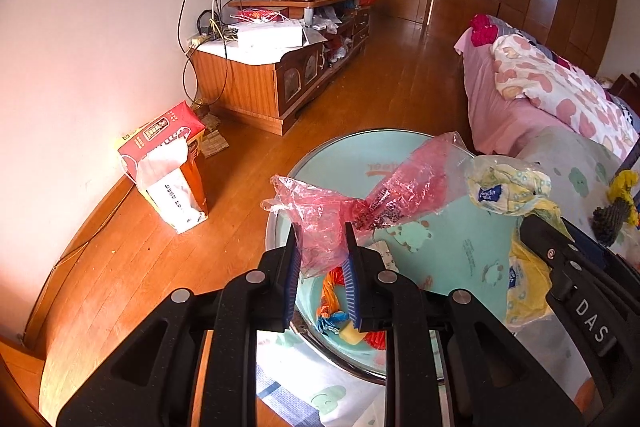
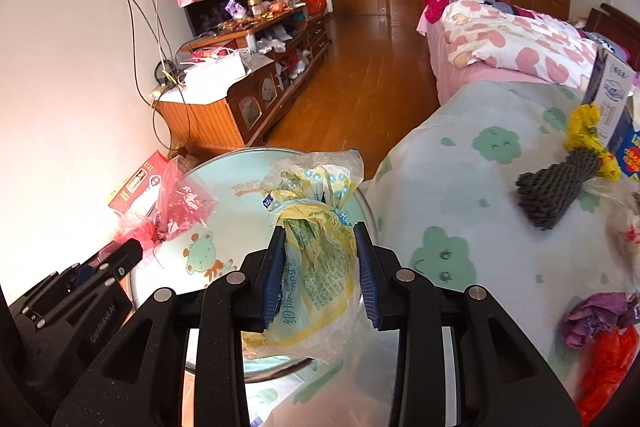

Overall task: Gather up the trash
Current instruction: 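Carry both bags over the teal bin and open both tools to drop them, then withdraw both open tools from the bin back over the table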

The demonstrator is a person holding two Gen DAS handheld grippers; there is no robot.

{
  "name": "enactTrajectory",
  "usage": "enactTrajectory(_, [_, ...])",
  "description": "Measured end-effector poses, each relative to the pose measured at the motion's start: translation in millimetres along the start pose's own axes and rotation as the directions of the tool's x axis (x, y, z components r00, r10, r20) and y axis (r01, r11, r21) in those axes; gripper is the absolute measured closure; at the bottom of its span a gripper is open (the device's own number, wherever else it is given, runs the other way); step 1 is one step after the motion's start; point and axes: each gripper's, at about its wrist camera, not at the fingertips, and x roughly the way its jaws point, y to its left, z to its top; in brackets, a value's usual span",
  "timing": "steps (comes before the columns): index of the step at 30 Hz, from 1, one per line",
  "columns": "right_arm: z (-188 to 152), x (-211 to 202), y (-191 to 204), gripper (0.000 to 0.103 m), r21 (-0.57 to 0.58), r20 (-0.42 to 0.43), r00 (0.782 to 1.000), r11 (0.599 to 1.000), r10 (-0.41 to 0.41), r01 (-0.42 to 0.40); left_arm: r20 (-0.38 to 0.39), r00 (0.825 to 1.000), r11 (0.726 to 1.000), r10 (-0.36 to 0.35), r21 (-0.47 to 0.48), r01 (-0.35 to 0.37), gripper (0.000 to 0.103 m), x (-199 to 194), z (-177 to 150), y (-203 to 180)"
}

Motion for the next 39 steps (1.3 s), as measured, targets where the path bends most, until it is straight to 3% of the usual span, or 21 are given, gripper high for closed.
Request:
enactTrajectory(6, [1.7, 10.9, 0.2, 0.063, 0.009, -0.032, 0.999, 0.999, 0.036, -0.036, -0.011, 1.0, 1.0, 0.0, -0.001, 0.0, 0.078, 3.9, -2.2, 1.2])
enactTrajectory(9, [3.1, 11.3, 0.8, 0.053, 0.015, -0.025, 0.999, 0.999, 0.04, -0.04, -0.01, 1.0, 1.0, 0.007, -0.003, -0.007, 0.078, 4.2, -0.3, 2.2])
enactTrajectory(17, [7.3, -1.6, -5.6, 0.046, 0.039, 0.011, 0.999, 0.999, 0.036, -0.037, 0.01, 1.0, 0.999, 0.029, -0.019, -0.029, 0.059, -2.7, 2.4, 6.1])
enactTrajectory(22, [4.7, -14.9, -15.9, 0.039, 0.051, 0.038, 0.999, 0.999, 0.012, -0.014, 0.035, 0.998, 0.999, 0.05, -0.015, -0.05, 0.04, -12.5, 1.9, 5.4])
enactTrajectory(30, [-6.5, -50.6, -45.1, 0.036, 0.054, 0.099, 0.988, 0.992, -0.122, 0.117, 0.061, 0.998, 0.999, 0.035, 0.016, -0.036, 0.026, -28.5, -2.5, -8.0])
enactTrajectory(39, [-20.4, -87.3, -94.9, 0.036, 0.105, 0.139, 0.969, 0.976, -0.203, 0.189, 0.055, 0.998, 0.994, -0.029, 0.109, 0.022, 0.024, -43.5, -19.5, -41.6])
